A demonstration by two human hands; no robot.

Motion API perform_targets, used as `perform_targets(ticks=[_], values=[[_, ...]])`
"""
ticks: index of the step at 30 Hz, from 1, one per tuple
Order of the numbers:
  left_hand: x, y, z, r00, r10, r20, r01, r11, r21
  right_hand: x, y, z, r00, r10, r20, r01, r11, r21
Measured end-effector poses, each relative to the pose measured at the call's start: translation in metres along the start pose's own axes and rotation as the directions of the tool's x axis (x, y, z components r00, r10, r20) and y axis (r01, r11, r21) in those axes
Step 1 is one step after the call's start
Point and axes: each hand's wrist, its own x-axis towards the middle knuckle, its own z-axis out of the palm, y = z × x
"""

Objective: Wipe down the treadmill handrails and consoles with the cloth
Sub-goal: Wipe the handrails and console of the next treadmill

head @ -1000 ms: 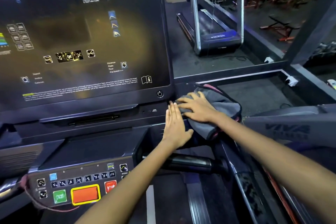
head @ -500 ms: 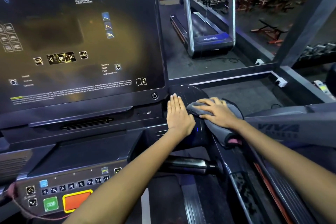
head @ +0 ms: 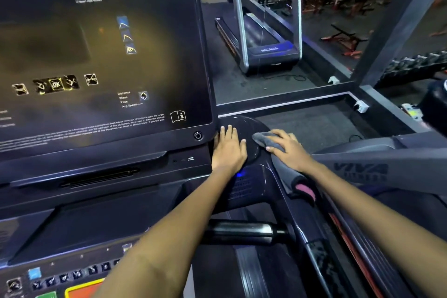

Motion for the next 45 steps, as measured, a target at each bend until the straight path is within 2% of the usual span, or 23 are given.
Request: perform_targets(ticks=[4,9,15,19,27,31,34,37,40,45], values=[[0.002,0.0,0.002,1.0,-0.004,-0.006,0.004,1.0,-0.009,0.043,-0.017,0.002,0.996,0.085,0.005,-0.083,0.988,-0.134],[0.001,0.0,0.001,1.0,0.0,-0.013,0.0,1.0,-0.011,0.075,-0.023,0.001,0.988,0.149,0.03,-0.146,0.984,-0.103],[0.001,0.0,0.001,1.0,0.004,-0.016,-0.005,0.999,-0.039,0.027,-0.011,-0.005,0.997,0.069,0.045,-0.066,0.997,-0.051],[0.002,0.0,0.002,1.0,0.007,-0.03,-0.008,0.999,-0.037,-0.007,-0.004,-0.007,0.999,0.002,0.048,0.004,0.991,-0.132],[0.002,0.0,0.002,1.0,0.008,-0.021,-0.009,0.999,-0.031,0.061,-0.017,-0.007,0.996,0.079,0.03,-0.075,0.99,-0.116],[0.002,0.001,0.001,1.0,0.004,-0.019,-0.005,0.999,-0.044,0.102,-0.018,-0.005,0.992,0.104,0.074,-0.101,0.994,-0.032],[0.002,0.002,0.001,1.0,0.0,-0.021,-0.001,0.999,-0.036,0.126,-0.024,-0.005,0.99,0.087,0.114,-0.097,0.991,0.087],[0.002,0.001,0.002,1.0,-0.004,-0.02,0.003,1.0,-0.03,0.142,-0.036,-0.003,0.985,0.063,0.159,-0.084,0.988,0.133],[0.004,0.0,0.002,1.0,-0.005,-0.019,0.004,1.0,-0.031,0.148,-0.045,-0.003,0.978,0.036,0.204,-0.062,0.99,0.124],[0.003,-0.001,0.002,1.0,-0.004,-0.022,0.003,0.999,-0.04,0.133,-0.041,-0.011,0.977,0.022,0.213,-0.089,0.946,0.311]])
